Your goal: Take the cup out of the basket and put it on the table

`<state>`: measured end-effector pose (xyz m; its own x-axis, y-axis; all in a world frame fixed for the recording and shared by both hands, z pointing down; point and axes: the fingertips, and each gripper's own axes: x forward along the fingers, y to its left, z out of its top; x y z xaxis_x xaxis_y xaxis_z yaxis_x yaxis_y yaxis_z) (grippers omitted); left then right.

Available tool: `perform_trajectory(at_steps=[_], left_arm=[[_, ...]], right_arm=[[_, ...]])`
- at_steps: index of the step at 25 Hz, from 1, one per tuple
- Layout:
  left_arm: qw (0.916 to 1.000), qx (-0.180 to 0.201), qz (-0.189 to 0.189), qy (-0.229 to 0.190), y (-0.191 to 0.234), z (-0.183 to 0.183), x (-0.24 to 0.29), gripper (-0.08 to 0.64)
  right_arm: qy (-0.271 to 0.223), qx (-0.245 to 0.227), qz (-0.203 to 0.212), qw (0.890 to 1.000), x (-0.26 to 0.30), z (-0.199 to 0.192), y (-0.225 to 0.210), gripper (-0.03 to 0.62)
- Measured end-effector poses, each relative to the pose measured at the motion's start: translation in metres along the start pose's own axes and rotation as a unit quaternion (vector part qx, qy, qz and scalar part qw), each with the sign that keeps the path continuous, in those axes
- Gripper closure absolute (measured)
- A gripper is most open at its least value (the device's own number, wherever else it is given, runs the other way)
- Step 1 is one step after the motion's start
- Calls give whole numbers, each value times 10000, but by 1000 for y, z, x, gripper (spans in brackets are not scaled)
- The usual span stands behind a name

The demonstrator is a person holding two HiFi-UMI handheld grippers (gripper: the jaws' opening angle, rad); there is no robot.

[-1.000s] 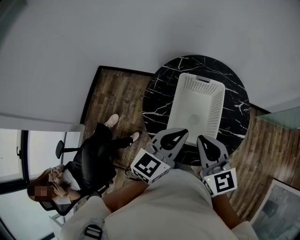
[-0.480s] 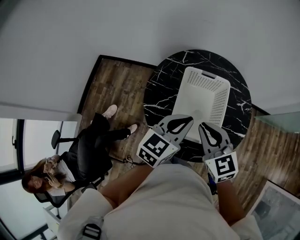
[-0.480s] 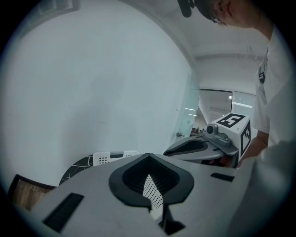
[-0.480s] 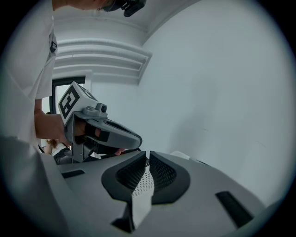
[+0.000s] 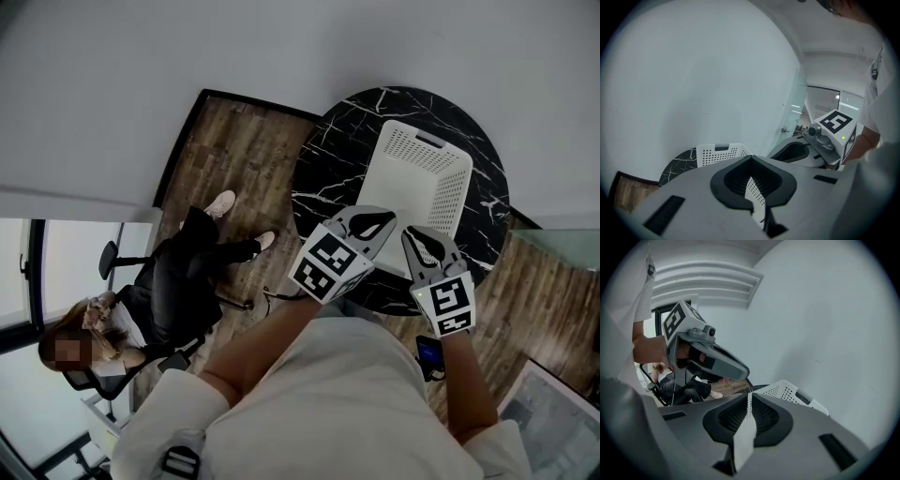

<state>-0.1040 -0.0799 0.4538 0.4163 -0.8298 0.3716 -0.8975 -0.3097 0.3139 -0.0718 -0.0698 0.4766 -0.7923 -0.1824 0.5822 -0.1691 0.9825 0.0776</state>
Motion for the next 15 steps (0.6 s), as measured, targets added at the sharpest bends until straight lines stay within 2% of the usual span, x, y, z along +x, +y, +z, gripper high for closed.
perform_trajectory(at_steps=[6, 15], left_arm=[[10000, -59, -7, 79, 11, -9, 14, 555], [9988, -184, -74, 456, 26, -30, 38, 555]], right_arm=[[359, -199, 84, 9991, 21, -21, -6, 581], [1015, -471, 398, 9929, 53, -59, -10, 552]])
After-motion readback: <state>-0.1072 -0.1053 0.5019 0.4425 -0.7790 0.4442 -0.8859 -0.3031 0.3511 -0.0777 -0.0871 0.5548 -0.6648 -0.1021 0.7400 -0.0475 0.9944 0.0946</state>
